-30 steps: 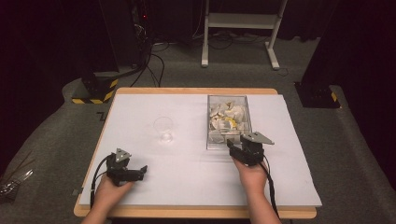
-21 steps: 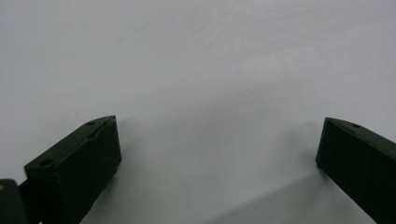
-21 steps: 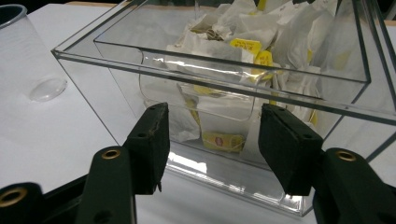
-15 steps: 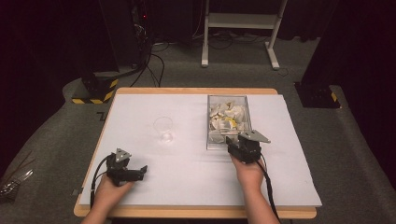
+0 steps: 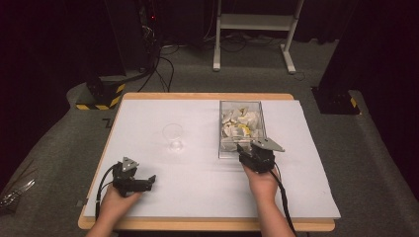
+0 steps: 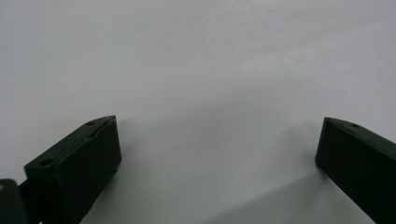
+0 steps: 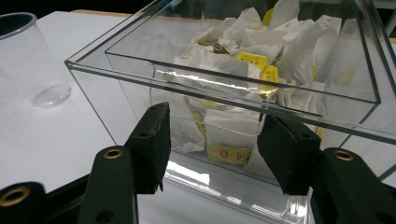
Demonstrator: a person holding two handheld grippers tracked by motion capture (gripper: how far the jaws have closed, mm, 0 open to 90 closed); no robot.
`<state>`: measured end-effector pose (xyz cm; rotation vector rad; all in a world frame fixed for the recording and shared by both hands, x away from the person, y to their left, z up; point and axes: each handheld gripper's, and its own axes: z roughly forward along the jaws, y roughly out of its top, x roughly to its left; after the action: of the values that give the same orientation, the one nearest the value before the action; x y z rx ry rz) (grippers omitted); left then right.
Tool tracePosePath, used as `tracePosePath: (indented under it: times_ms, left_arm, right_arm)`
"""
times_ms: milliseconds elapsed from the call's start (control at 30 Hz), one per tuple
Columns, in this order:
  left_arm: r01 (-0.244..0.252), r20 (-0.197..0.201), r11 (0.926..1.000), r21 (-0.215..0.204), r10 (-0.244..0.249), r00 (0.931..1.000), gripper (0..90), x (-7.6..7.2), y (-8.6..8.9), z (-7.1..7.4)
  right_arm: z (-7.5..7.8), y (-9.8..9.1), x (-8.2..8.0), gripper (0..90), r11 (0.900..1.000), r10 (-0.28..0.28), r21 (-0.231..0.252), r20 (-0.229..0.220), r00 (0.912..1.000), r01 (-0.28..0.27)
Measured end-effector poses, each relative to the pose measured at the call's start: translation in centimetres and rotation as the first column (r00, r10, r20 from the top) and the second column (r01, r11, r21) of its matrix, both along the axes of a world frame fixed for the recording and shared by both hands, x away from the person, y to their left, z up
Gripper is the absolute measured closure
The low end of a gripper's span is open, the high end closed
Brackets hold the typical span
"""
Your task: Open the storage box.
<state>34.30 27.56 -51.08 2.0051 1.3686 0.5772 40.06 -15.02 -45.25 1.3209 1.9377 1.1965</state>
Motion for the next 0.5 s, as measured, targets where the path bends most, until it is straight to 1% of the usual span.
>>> tracePosePath:
  times_ms: [167,500]
  left_arm:
    - [-0.002,-0.001,1.0,-0.003,0.002,1.0,0.5,-0.01,-0.02,-0.01]
    - [0.002,-0.001,1.0,-0.001,-0.002,1.0,0.5,0.0,0.0,0.0]
  right_arm:
    - [0.01,-0.01,-0.14,47.8,1.0,0.0,0.003,-0.003,1.0,0.0]
    - [0.06,-0.23,-0.58,49.7,0.9999,0.004,0.013,-0.003,1.0,-0.004]
